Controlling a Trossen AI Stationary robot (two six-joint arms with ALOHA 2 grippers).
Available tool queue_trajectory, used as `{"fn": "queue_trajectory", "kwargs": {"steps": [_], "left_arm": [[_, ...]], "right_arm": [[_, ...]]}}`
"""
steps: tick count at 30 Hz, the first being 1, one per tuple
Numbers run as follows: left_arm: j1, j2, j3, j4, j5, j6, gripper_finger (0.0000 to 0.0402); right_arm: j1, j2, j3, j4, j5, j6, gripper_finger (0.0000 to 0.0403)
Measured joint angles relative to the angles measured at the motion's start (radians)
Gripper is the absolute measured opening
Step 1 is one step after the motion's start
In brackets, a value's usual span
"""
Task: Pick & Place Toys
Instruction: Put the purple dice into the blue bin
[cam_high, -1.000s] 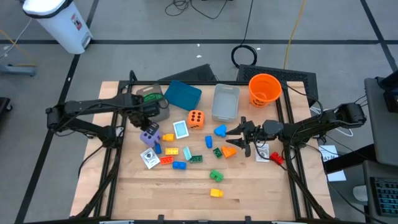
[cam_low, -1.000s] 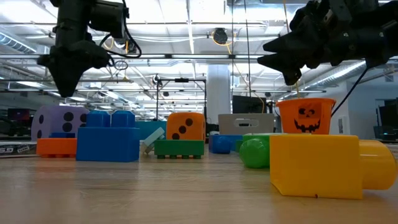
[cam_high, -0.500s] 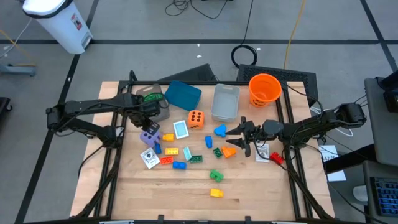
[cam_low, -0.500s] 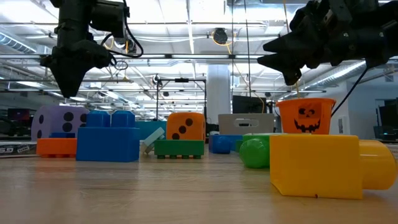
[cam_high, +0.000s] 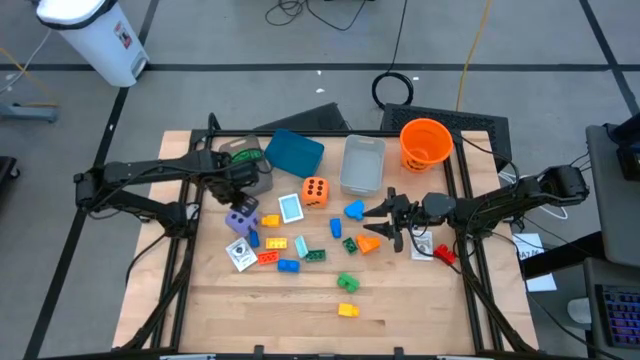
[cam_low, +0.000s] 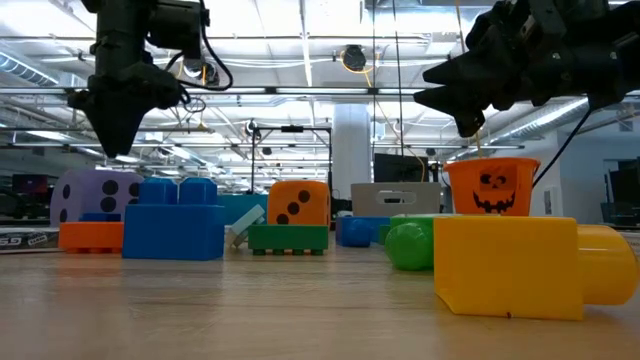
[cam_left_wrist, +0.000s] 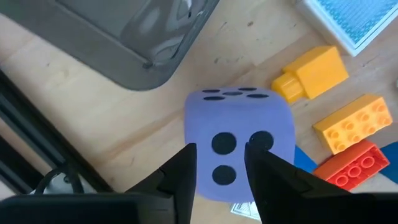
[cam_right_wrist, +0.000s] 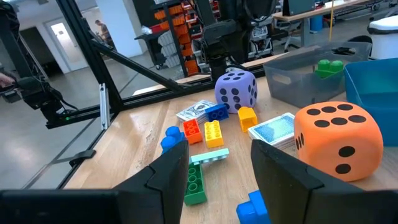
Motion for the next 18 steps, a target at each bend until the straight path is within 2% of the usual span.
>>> {"fn": "queue_trajectory", "kwargs": {"steps": [14,18], "left_arm": [[-0.001,0.000,0.000,0.035,-0.004,0.025,0.0149],[0.010,0.000,0.000,0.019,-0.027,-0.046,0.0150]], "right_arm": [[0.000,0.000,0.000,0.000,0.000,0.000,0.0167],[0.000,0.000,0.000,0.000,0.000,0.000,0.0167]]}}
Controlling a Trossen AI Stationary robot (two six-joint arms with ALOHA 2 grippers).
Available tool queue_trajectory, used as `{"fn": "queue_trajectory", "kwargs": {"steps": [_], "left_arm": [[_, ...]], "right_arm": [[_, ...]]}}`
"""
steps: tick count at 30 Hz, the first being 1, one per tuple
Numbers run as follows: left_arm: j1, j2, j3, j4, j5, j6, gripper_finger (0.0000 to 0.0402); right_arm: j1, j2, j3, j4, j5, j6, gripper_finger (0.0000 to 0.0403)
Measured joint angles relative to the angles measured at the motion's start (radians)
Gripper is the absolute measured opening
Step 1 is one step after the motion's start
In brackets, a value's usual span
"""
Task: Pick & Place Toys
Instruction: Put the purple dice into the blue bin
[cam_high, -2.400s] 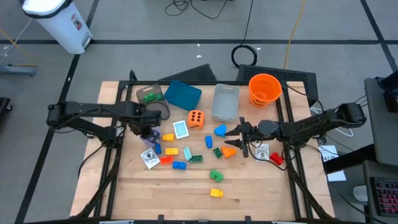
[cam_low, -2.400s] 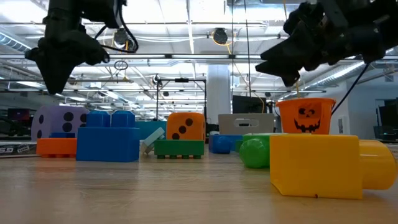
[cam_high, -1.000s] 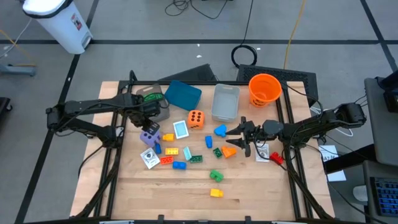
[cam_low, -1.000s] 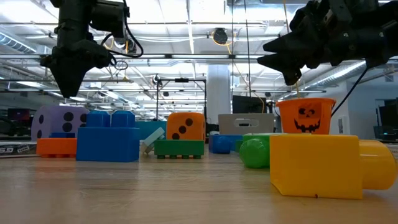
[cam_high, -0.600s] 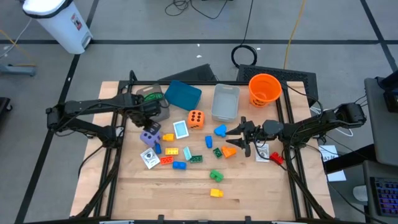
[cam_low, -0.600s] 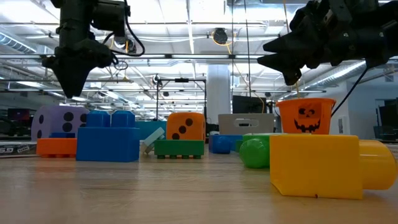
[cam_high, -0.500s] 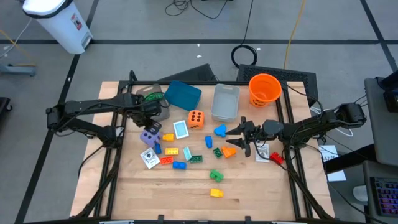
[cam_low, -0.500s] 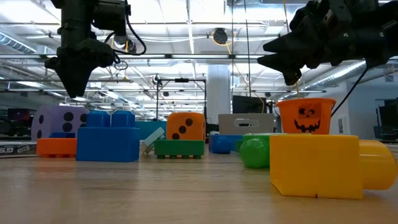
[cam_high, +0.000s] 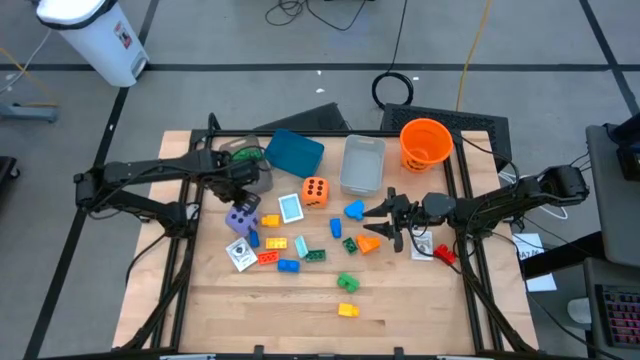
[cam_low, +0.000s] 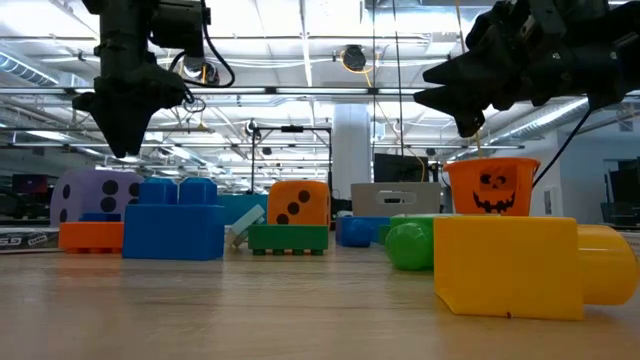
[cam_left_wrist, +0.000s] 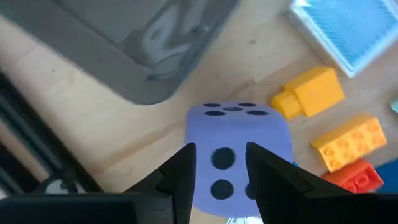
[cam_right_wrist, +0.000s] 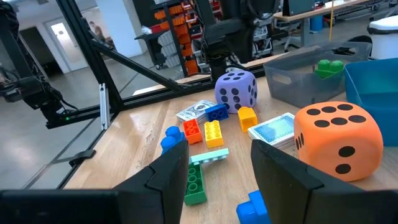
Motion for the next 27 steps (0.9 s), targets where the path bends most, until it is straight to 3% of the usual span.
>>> {"fn": "queue_trajectory", "kwargs": {"steps": [5,8,20,27], "left_arm": [[0.002,0.000,-0.001,0.000,0.000,-0.013,0.0154],[0.003,0.000,-0.001,-0.001,0.000,-0.007,0.0176],[-0.027,0.000,-0.001,-0.016,0.008,-0.047,0.0390],[-0.117,0.000,-0.001,-0.004,0.007,-0.151,0.0375]], "right_arm": [[0.000,0.000,0.000,0.000,0.000,0.000,0.0167],[0.000,0.000,0.000,0.000,0.000,0.000,0.0167],[0.000,0.000,0.000,0.000,0.000,0.000,0.0167],[0.000,0.000,0.000,0.000,0.000,0.000,0.0167]]}}
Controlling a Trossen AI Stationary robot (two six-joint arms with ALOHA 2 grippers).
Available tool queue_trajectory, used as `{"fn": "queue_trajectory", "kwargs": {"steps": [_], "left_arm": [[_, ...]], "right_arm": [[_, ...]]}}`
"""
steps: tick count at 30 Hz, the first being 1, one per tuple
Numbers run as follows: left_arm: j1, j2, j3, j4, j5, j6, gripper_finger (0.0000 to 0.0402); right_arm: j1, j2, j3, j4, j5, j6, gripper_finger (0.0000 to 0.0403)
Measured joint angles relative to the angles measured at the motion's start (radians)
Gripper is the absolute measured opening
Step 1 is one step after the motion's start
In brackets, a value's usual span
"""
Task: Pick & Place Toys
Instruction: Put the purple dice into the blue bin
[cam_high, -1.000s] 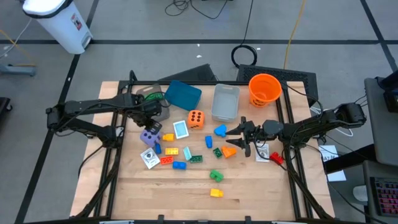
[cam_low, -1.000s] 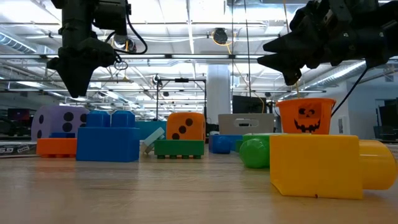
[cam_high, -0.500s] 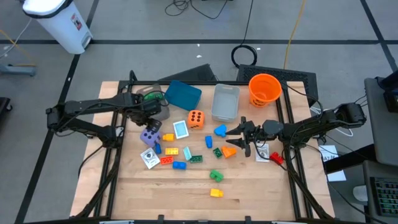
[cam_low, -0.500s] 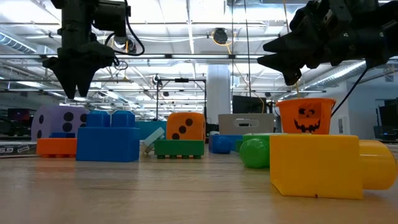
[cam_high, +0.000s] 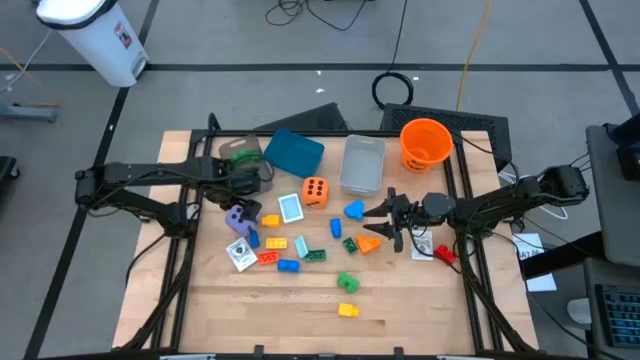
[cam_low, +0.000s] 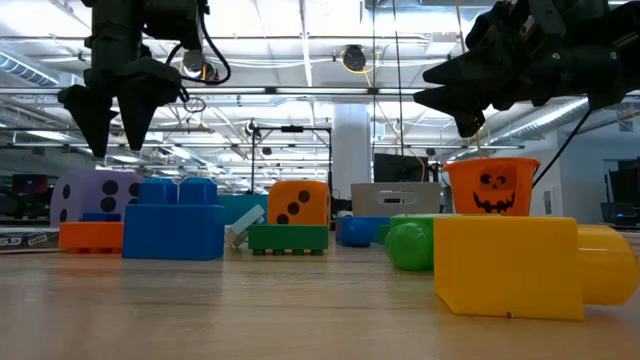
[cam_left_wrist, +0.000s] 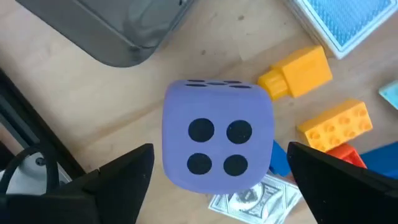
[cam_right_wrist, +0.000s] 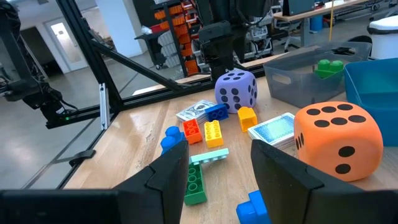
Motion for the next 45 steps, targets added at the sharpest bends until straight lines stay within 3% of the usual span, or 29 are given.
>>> {"fn": "queue_trajectory", "kwargs": {"steps": [4,13,45], "left_arm": [[-0.037,0.000,0.000,-0.007,-0.014,-0.052,0.0396],[-0.095,0.100,0.000,-0.012,-0.029,-0.099,0.0393],[-0.068,0.127,-0.029,0.042,-0.049,-0.009,0.0392]], "right_arm": [[0.000,0.000,0.000,0.000,0.000,0.000,0.0167],[0.000,0.000,0.000,0.000,0.000,0.000,0.0167],[0.000,0.000,0.000,0.000,0.000,0.000,0.0167]]}}
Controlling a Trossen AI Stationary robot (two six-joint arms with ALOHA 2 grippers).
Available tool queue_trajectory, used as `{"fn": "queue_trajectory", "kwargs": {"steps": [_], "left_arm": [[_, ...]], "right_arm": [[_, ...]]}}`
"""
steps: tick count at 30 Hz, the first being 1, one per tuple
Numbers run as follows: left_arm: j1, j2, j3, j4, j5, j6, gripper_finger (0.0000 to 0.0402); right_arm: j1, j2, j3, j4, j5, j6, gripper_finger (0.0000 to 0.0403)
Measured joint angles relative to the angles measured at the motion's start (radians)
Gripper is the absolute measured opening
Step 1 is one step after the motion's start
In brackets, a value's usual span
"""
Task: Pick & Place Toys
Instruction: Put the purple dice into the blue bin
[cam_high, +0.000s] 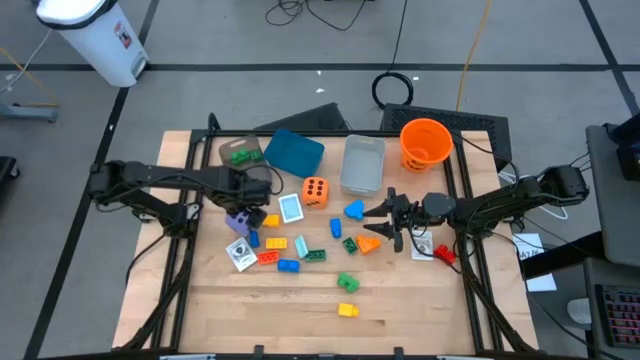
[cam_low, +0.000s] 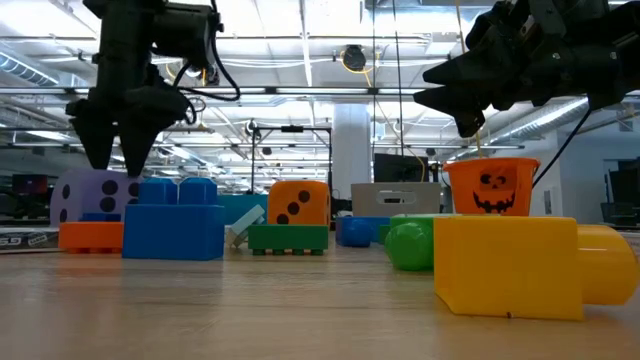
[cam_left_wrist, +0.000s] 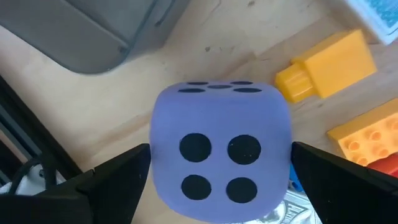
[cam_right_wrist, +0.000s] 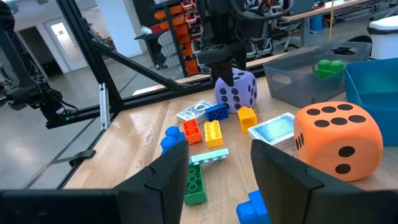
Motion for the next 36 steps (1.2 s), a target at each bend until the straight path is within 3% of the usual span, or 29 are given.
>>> {"fn": "queue_trajectory", "kwargs": {"steps": [18,36], "left_arm": [[0.035,-0.057,-0.121,0.148,0.055,0.024,0.0393],[0.036,-0.055,-0.128,0.179,0.071,0.083,0.0393]], "right_arm": [[0.000,0.000,0.000,0.000,0.000,0.000,0.0167],[0.000,0.000,0.000,0.000,0.000,0.000,0.0167]]}}
